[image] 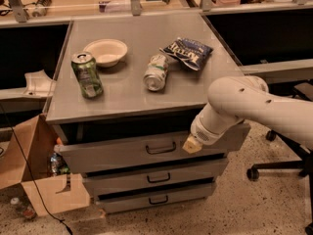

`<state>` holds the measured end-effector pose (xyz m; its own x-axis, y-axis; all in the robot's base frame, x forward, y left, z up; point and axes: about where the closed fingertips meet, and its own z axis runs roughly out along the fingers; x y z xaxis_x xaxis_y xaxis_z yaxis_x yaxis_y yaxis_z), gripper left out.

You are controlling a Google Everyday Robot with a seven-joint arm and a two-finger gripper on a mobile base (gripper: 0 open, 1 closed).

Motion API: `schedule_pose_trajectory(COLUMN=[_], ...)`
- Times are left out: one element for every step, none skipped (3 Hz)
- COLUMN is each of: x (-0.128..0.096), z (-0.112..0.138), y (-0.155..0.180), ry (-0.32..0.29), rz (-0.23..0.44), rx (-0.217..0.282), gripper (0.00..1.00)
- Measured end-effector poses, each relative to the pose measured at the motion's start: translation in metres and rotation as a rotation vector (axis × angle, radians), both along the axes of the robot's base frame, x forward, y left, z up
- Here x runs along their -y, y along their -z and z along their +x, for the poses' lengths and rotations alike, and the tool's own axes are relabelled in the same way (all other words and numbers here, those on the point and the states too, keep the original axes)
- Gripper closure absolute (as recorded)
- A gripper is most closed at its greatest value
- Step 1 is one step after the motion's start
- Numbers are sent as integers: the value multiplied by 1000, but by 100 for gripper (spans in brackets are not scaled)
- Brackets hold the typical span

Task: Close top drawer

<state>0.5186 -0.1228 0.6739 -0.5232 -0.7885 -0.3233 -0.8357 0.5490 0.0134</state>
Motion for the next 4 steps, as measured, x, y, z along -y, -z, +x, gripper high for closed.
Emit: schedule_pose_trajectory(x=[0, -6, -17, -17], z=[1, 10, 19, 19], y=[0, 7, 12, 12], ry=[-1, -18, -40, -40], rz=[1, 4, -7, -7], rx=[1, -4, -9, -9], gripper=[100, 100, 100, 100])
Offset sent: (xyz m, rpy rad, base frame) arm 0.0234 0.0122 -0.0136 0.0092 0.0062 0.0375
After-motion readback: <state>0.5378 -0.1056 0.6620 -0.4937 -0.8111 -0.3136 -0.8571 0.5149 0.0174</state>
